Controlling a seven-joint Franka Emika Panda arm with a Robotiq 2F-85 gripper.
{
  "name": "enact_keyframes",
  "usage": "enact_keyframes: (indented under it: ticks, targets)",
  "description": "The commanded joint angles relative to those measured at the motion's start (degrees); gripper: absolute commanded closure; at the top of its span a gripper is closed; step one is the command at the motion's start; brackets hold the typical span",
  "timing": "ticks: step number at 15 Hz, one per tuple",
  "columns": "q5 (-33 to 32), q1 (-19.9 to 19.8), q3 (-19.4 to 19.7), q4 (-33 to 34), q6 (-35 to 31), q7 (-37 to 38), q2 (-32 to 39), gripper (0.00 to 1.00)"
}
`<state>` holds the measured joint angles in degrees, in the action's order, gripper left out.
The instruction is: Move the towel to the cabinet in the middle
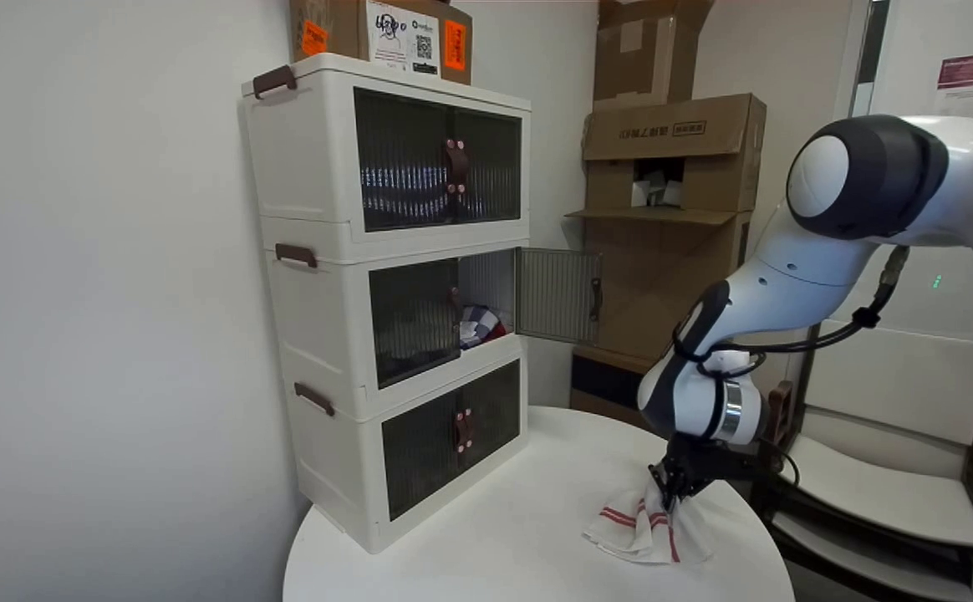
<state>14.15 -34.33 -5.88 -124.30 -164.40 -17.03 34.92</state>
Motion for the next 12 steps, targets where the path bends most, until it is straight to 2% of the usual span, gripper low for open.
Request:
enact_keyframes:
  ticks: [1, 5, 7, 9, 12]
  targets:
    - [5.5, -3.6, -6.6, 1.2, 3.5, -1.4, -3.5, 0.99]
    - [14.6, -6.9, -14.6, 2.5, 6.4, -5.2, -8.0, 0.99]
    - [19.5, -7.1, -16.5, 3.3, 8.3, -7.7, -10.3, 0.99]
    - [24.3, -6.3, -16.8, 4.0, 10.5, -10.5, -12.6, 0.99]
    - [31.0, -3.0, -14.5, 4.7, 13.9, -15.1, -15.8, 0.99]
